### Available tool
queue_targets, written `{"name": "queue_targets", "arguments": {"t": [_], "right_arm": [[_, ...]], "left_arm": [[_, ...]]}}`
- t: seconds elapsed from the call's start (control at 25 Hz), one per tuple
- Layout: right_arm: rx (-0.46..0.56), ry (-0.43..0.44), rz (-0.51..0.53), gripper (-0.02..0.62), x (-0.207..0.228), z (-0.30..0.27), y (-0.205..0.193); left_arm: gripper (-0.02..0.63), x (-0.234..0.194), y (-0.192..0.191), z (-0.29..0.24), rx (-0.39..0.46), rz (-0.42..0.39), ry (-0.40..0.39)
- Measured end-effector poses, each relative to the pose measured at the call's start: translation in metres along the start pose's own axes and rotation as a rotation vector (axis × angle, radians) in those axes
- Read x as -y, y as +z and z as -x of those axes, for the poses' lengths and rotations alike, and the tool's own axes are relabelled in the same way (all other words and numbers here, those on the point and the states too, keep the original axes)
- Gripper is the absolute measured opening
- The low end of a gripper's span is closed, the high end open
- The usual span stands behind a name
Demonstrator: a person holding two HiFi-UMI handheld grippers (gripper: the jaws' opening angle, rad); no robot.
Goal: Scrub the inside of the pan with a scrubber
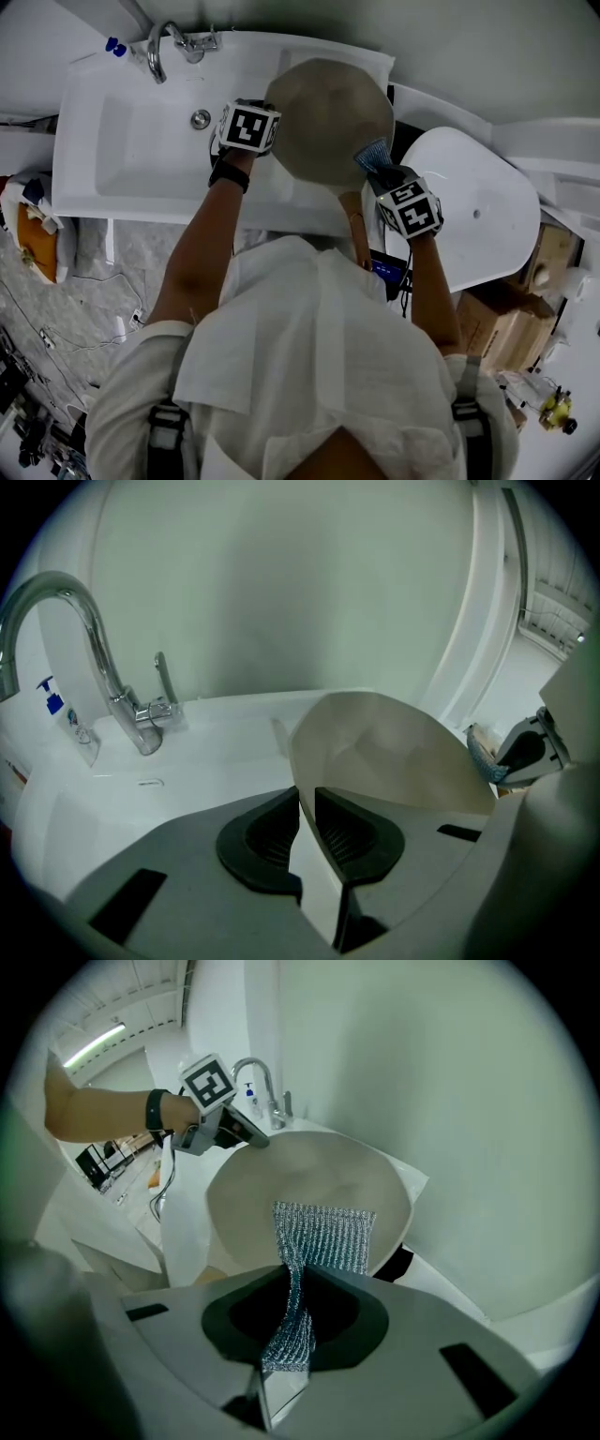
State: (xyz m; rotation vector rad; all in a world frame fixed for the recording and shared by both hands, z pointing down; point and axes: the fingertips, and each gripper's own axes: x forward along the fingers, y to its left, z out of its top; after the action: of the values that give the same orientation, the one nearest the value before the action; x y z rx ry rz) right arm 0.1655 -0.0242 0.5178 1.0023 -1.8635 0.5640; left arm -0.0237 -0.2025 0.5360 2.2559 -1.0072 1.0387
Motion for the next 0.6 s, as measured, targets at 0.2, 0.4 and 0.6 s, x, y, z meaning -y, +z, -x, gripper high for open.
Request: {"name": "queue_targets", "arguments": {"t": [0.2, 0.4, 0.6], "right_arm": [[-0.084, 0.107, 0.101, 0.046, -0.053, 0.000, 0.001], [-0.123, 0.242, 0.241, 0.046, -0.102, -0.004, 0.013], [-0.084, 0.276, 0.361, 0.046, -0.126, -0.025, 0.052]], "left_arm": [[0.061, 0.002, -0.001, 0.001, -0.004, 0.016, 0.004], [0.061, 0.001, -0.003, 0.001, -0.014, 0.025, 0.016], [0.060, -0.001, -0.003, 0.000, -0.022, 0.034, 0.028]]}}
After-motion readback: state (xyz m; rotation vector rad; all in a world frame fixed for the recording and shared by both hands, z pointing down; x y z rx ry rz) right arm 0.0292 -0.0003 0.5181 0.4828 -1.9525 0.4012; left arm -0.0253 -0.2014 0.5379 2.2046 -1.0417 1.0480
